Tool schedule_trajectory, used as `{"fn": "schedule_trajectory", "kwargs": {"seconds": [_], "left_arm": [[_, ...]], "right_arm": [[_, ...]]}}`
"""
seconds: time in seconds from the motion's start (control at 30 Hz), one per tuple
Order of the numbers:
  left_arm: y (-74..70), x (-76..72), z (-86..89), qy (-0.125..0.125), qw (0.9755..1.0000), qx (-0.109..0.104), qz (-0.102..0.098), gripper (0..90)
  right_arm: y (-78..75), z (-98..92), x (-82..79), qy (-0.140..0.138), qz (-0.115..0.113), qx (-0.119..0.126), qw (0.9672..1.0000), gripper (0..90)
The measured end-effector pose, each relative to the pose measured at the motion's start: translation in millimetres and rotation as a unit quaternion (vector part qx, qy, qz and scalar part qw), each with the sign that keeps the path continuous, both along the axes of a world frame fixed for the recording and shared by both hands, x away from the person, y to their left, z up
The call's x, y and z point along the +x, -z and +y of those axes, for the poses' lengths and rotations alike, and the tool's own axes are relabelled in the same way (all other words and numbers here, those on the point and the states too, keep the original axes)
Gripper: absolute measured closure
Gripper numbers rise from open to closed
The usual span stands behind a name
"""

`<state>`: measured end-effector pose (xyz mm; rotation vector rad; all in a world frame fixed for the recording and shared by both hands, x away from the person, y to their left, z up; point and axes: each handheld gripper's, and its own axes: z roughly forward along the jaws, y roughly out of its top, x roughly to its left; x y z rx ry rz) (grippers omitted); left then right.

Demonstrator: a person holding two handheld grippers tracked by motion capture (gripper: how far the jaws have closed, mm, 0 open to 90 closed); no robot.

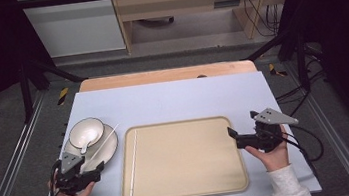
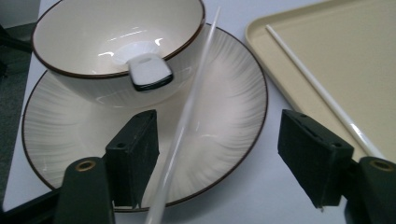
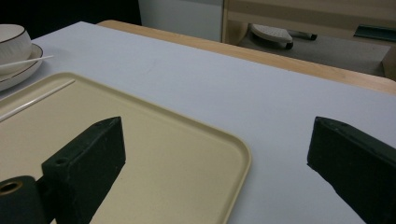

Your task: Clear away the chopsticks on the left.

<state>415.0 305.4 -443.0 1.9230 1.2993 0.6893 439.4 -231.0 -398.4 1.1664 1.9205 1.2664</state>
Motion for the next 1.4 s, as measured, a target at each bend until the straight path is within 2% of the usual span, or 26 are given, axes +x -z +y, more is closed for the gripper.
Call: {"fn": "schedule_trajectory", "kwargs": {"seconds": [0.2, 0.4, 0.43, 0.5, 0.53, 0.8, 1.1, 1.4], "left_arm": [[8.7, 13.4, 9.8, -0.007, 0.9998, 0.01, 0.016, 36.8], [13.4, 21.1, 11.0, -0.005, 0.9993, 0.023, 0.028, 44.7], [14.4, 22.9, 11.2, -0.001, 0.9991, 0.028, 0.032, 49.5], [14.9, 23.8, 11.5, 0.002, 0.9987, 0.032, 0.038, 51.1], [15.6, 24.9, 11.6, 0.003, 0.9986, 0.032, 0.041, 55.8], [18.6, 31.1, 9.3, 0.012, 0.9975, 0.044, 0.053, 69.8], [19.5, 33.6, 7.8, 0.018, 0.9967, 0.051, 0.06, 78.0], [18.2, 32.5, 4.2, 0.026, 0.996, 0.053, 0.066, 82.0]], "right_arm": [[1.0, 0.8, 1.0, 0.001, 0.001, -0.001, 1.0, 4.8], [2.3, 2.0, 1.7, 0.0, 0.004, -0.001, 1.0, 4.8], [3.0, 2.0, 2.2, -0.001, 0.005, -0.004, 1.0, 4.8], [3.1, 2.1, 2.4, -0.001, 0.005, -0.005, 1.0, 4.8], [3.2, 2.5, 2.4, -0.002, 0.006, -0.003, 1.0, 4.8], [4.0, 2.8, 3.0, -0.002, 0.007, -0.006, 1.0, 4.8], [4.6, 3.2, 3.4, -0.003, 0.008, -0.007, 0.9999, 4.8], [4.4, 3.3, 3.1, -0.003, 0.008, -0.004, 1.0, 4.8]]}}
